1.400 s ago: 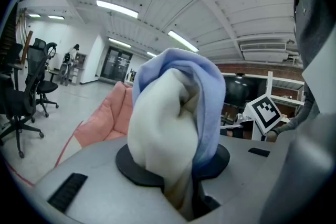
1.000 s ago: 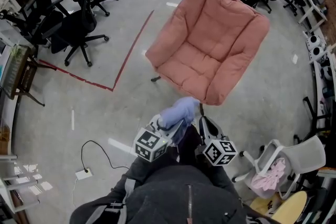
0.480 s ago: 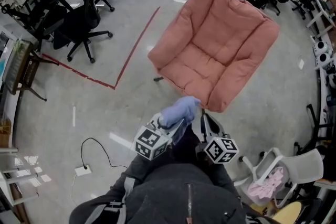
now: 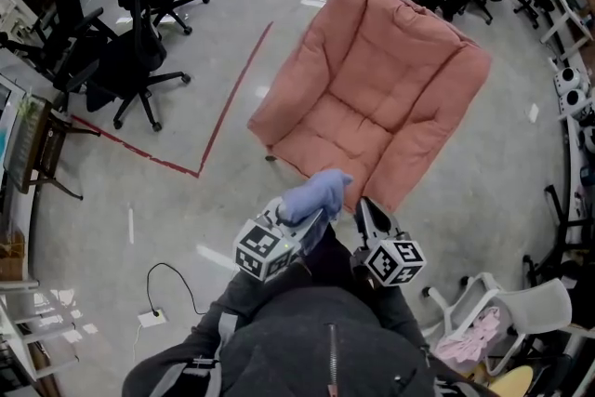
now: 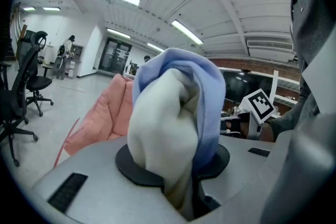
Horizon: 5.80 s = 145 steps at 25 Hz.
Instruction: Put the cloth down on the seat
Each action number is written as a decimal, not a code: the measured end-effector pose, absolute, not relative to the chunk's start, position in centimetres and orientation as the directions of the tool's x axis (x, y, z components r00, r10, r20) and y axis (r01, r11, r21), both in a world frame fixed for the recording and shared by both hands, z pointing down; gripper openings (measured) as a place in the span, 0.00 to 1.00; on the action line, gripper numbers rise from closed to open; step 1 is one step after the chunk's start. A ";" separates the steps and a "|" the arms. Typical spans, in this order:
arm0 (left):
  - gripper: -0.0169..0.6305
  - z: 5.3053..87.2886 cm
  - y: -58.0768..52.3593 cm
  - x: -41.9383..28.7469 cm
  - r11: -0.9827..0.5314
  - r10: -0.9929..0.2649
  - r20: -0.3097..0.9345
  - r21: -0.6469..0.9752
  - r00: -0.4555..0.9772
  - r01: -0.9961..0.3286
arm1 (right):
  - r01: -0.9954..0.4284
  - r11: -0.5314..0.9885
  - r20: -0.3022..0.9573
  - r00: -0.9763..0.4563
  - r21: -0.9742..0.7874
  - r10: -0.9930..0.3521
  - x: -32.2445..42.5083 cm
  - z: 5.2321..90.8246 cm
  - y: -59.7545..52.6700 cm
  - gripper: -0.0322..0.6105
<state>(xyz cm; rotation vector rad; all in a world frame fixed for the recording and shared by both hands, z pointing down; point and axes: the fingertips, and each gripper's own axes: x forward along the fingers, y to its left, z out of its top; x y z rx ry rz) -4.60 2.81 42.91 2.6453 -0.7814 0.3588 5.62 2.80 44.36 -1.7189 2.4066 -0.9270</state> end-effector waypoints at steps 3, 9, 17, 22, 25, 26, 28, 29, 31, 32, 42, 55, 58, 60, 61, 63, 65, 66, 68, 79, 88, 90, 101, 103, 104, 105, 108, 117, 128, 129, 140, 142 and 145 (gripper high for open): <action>0.20 42.9 0.4 -3.5 -0.785 -0.468 0.339 0.265 0.816 -0.560 | -0.847 0.198 0.298 -0.378 -0.494 -0.876 6.6 44.3 0.3 0.07; 0.20 42.9 -4.1 -1.7 -0.794 -0.450 0.351 0.262 0.821 -0.548 | -0.845 0.193 0.288 -0.372 -0.499 -0.882 8.3 44.0 -4.5 0.07; 0.20 43.7 -9.5 0.6 -0.805 -0.430 0.369 0.256 0.824 -0.535 | -0.841 0.155 0.280 -0.338 -0.518 -0.898 11.4 44.9 -10.1 0.07; 0.20 44.0 -12.4 2.5 -0.821 -0.412 0.374 0.242 0.831 -0.517 | -0.841 0.135 0.290 -0.324 -0.524 -0.900 13.3 45.6 -12.3 0.07; 0.20 44.2 -13.4 3.3 -0.825 -0.408 0.370 0.241 0.834 -0.511 | -0.843 0.135 0.297 -0.328 -0.521 -0.897 13.9 46.0 -13.1 0.07; 0.20 44.3 -13.6 3.5 -0.827 -0.405 0.369 0.241 0.836 -0.507 | -0.844 0.134 0.298 -0.326 -0.519 -0.897 14.1 46.0 -13.3 0.07; 0.20 44.5 -14.0 3.8 -0.839 -0.392 0.368 0.234 0.843 -0.492 | -0.847 0.133 0.299 -0.322 -0.514 -0.898 14.2 46.3 -13.9 0.07; 0.20 44.6 -14.2 4.0 -0.846 -0.384 0.368 0.227 0.847 -0.482 | -0.848 0.131 0.300 -0.321 -0.514 -0.898 14.2 46.4 -14.1 0.07; 0.20 44.9 -14.4 4.1 -0.858 -0.370 0.374 0.215 0.851 -0.467 | -0.847 0.126 0.302 -0.317 -0.516 -0.899 14.2 46.4 -14.2 0.07; 0.20 45.0 -14.5 4.2 -0.861 -0.365 0.377 0.212 0.851 -0.463 | -0.847 0.122 0.303 -0.315 -0.517 -0.900 14.3 46.4 -14.2 0.07; 0.20 45.8 -15.1 4.8 -0.891 -0.280 0.397 0.230 0.874 -0.390 | -0.849 0.040 0.321 -0.243 -0.528 -0.915 14.3 46.9 -13.1 0.07; 0.20 46.5 -13.5 9.8 -0.897 -0.100 0.383 0.364 0.918 -0.249 | -0.831 -0.119 0.361 -0.103 -0.543 -0.927 16.9 46.5 -10.5 0.07; 0.20 47.4 -13.0 10.9 -0.889 -0.079 0.388 0.389 0.918 -0.241 | -0.829 -0.152 0.377 -0.075 -0.538 -0.923 18.1 46.8 -9.5 0.07; 0.20 48.3 -12.6 11.5 -0.893 -0.056 0.388 0.392 0.920 -0.220 | -0.827 -0.170 0.388 -0.062 -0.535 -0.920 18.6 47.2 -9.1 0.07; 0.20 48.8 -12.5 11.8 -0.896 -0.043 0.389 0.392 0.920 -0.208 | -0.826 -0.177 0.393 -0.057 -0.535 -0.918 18.7 47.4 -8.9 0.07; 0.20 49.9 -12.3 12.1 -0.896 -0.022 0.396 0.400 0.918 -0.194 | -0.824 -0.189 0.403 -0.052 -0.534 -0.914 18.8 48.0 -8.8 0.07; 0.20 51.2 -12.4 12.5 -0.895 -0.008 0.408 0.404 0.913 -0.188 | -0.820 -0.198 0.412 -0.050 -0.537 -0.910 18.8 48.8 -8.9 0.07; 0.20 51.9 -12.4 12.7 -0.898 -0.002 0.413 0.399 0.911 -0.183 | -0.817 -0.202 0.415 -0.049 -0.540 -0.908 18.8 49.3 -8.9 0.07; 0.20 53.2 -12.6 13.0 -0.904 0.010 0.422 0.391 0.906 -0.172 | -0.810 -0.214 0.424 -0.046 -0.545 -0.905 18.8 50.4 -9.1 0.07; 0.20 59.2 -15.5 12.5 -0.906 0.016 0.466 0.381 0.884 -0.185 | -0.806 -0.208 0.428 -0.062 -0.555 -0.902 18.2 53.8 -12.7 0.07; 0.20 63.3 -18.6 11.6 -0.879 -0.054 0.477 0.395 0.877 -0.269 | -0.806 -0.182 0.438 -0.104 -0.562 -0.893 16.8 56.9 -15.4 0.07; 0.20 64.1 -19.4 11.4 -0.875 -0.066 0.478 0.395 0.876 -0.281 | -0.807 -0.182 0.443 -0.108 -0.562 -0.890 16.6 57.9 -16.1 0.07; 0.21 69.2 -24.2 9.8 -0.840 -0.116 0.502 0.411 0.857 -0.355 | -0.827 -0.168 0.483 -0.137 -0.536 -0.865 16.2 63.2 -20.2 0.07; 0.21 70.2 -25.1 9.6 -0.820 -0.134 0.505 0.426 0.852 -0.382 | -0.825 -0.166 0.482 -0.143 -0.541 -0.864 16.2 63.8 -20.9 0.07; 0.22 70.6 -25.6 9.5 -0.808 -0.145 0.506 0.436 0.851 -0.396 | -0.824 -0.164 0.482 -0.146 -0.543 -0.864 16.1 64.1 -21.3 0.07; 0.22 71.2 -26.1 9.4 -0.795 -0.154 0.506 0.446 0.848 -0.411 | -0.823 -0.162 0.483 -0.150 -0.544 -0.863 16.1 64.5 -21.7 0.07; 0.22 73.0 -27.3 9.2 -0.766 -0.175 0.512 0.466 0.841 -0.443 | -0.822 -0.155 0.487 -0.163 -0.548 -0.858 15.8 65.7 -22.5 0.07; 0.22 77.2 -30.3 9.1 -0.731 -0.225 0.552 0.449 0.803 -0.514 | -0.842 -0.156 0.527 -0.169 -0.516 -0.833 16.2 68.8 -23.4 0.07; 0.23 81.8 -33.2 7.0 -0.567 -0.293 0.612 0.507 0.734 -0.649 | -0.819 -0.168 0.508 -0.168 -0.549 -0.845 15.8 68.8 -24.8 0.07; 0.23 82.1 -33.4 7.0 -0.557 -0.290 0.611 0.518 0.737 -0.649 | -0.816 -0.174 0.506 -0.162 -0.552 -0.847 16.0 68.7 -24.9 0.07; 0.28 84.9 -35.1 6.2 -0.516 -0.220 0.650 0.555 0.728 -0.652 | -0.817 -0.185 0.510 -0.149 -0.547 -0.847 16.6 68.8 -24.2 0.07; 0.30 84.9 -35.1 6.3 -0.523 -0.215 0.659 0.545 0.721 -0.655 | -0.817 -0.181 0.508 -0.153 -0.548 -0.848 16.5 68.6 -24.2 0.07; 0.33 84.9 -35.1 6.2 -0.522 -0.225 0.671 0.529 0.706 -0.669 | -0.818 -0.171 0.501 -0.158 -0.550 -0.851 16.3 68.3 -24.2 0.07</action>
